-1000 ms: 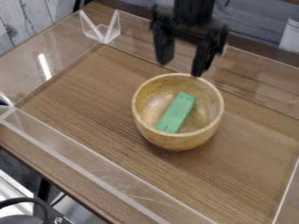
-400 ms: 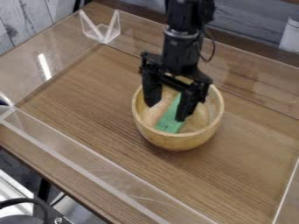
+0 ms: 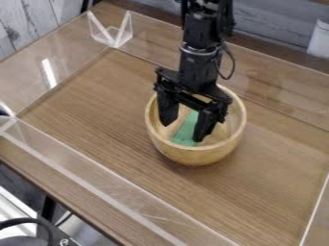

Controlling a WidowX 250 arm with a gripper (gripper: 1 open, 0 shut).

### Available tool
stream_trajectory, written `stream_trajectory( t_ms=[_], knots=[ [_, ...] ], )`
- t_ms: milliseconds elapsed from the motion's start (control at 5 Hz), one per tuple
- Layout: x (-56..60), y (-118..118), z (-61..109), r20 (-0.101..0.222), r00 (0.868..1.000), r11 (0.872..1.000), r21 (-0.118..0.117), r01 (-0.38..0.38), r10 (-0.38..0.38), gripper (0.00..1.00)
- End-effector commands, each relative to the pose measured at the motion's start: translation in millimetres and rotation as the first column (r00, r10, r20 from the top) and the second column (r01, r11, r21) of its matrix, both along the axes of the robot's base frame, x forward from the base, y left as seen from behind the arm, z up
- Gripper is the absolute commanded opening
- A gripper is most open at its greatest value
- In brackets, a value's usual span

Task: Remove the green block from inside the brown bowl and put it on the table

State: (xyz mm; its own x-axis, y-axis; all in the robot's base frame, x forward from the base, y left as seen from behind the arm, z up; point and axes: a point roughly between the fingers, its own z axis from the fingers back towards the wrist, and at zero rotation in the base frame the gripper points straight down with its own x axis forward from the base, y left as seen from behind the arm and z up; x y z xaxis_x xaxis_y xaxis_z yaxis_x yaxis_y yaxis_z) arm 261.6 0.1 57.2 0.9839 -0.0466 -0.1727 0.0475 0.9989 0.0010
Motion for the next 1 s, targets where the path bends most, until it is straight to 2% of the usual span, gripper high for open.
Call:
stream_trajectory(
  t_ms=[0,800],
  knots=[
    [5.5,3.9,7.3,0.035,0.999,1.0,0.0,-0.013,0.013,1.0],
    [9.6,4.9,6.0,0.045,0.999,0.999,-0.014,-0.029,0.029,1.0]
  ],
)
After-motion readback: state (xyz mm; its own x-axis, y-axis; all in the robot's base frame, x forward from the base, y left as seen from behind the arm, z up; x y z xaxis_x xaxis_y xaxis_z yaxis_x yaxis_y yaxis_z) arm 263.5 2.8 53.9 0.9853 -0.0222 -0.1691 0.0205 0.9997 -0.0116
